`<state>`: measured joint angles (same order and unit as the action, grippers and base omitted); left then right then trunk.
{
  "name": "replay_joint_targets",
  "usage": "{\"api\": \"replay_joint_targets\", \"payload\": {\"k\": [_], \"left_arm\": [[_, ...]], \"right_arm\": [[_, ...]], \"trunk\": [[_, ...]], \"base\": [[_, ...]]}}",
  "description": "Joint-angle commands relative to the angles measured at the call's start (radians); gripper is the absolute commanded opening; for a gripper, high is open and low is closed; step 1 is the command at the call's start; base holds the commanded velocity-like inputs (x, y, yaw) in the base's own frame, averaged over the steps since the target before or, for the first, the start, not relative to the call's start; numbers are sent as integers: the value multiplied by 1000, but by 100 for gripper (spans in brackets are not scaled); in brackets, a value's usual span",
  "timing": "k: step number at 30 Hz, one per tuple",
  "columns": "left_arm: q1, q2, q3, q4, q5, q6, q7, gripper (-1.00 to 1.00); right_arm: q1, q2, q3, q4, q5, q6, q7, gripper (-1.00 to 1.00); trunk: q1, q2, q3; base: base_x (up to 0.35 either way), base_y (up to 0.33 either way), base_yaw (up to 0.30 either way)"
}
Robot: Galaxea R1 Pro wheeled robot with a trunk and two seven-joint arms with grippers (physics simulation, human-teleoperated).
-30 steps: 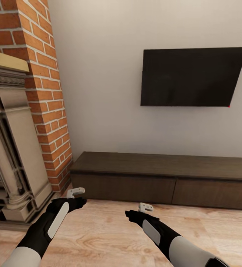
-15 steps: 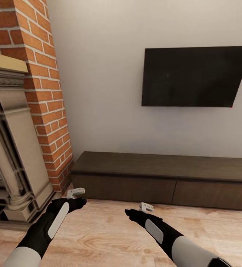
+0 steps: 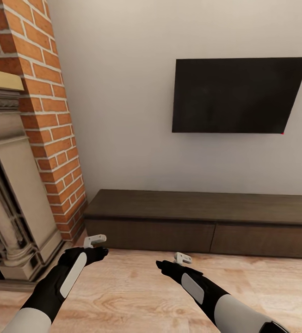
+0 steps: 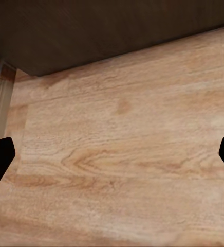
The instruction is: Place each of the two pumpkins and all three candles from the living room inside a cabinet in the living room (use any cabinet), then make sure every cabinet is closed, and position the cauldron so it is next to a table in the living room.
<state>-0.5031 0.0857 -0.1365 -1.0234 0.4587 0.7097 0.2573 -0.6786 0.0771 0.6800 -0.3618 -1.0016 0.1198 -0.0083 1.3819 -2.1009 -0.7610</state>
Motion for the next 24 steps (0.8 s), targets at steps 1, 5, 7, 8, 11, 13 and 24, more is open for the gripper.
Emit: {"api": "replay_joint_targets", "payload": {"k": [1, 5, 7, 8, 11, 13, 24], "left_arm": [[-1, 1, -4, -1, 11, 2, 10, 100], [-1, 2, -5, -1, 11, 2, 10, 100], [-1, 2, -5, -1, 11, 2, 10, 100], [-1, 2, -5, -1, 11, 3, 10, 100], [-1, 2, -5, 15, 11, 2, 10, 100], [-1, 2, -5, 24, 11, 2, 10, 100], [-3, 4, -5, 81, 10, 2, 10, 100]], "right_arm": [[-1, 0, 4, 0, -5, 1, -1, 100], [-1, -1, 4, 0, -5, 2, -1, 100], [-1, -1, 4, 0, -5, 1, -1, 100], [-1, -1, 4, 0, -5, 1, -1, 100], [-1, -1, 4, 0, -5, 1, -1, 100], [-1, -1, 4, 0, -5, 1, -1, 100], [-1, -29, 4, 3, -4, -15, -6, 100]], "trunk": [[-4, 7, 0], [-19, 35, 6], [-27, 49, 9], [-31, 56, 11], [-42, 77, 15], [-50, 91, 18], [-92, 168, 35]], "base": [[0, 0, -89], [0, 0, -102], [0, 0, -115], [0, 0, -119], [0, 0, -122], [0, 0, -123], [0, 0, -123]]}}
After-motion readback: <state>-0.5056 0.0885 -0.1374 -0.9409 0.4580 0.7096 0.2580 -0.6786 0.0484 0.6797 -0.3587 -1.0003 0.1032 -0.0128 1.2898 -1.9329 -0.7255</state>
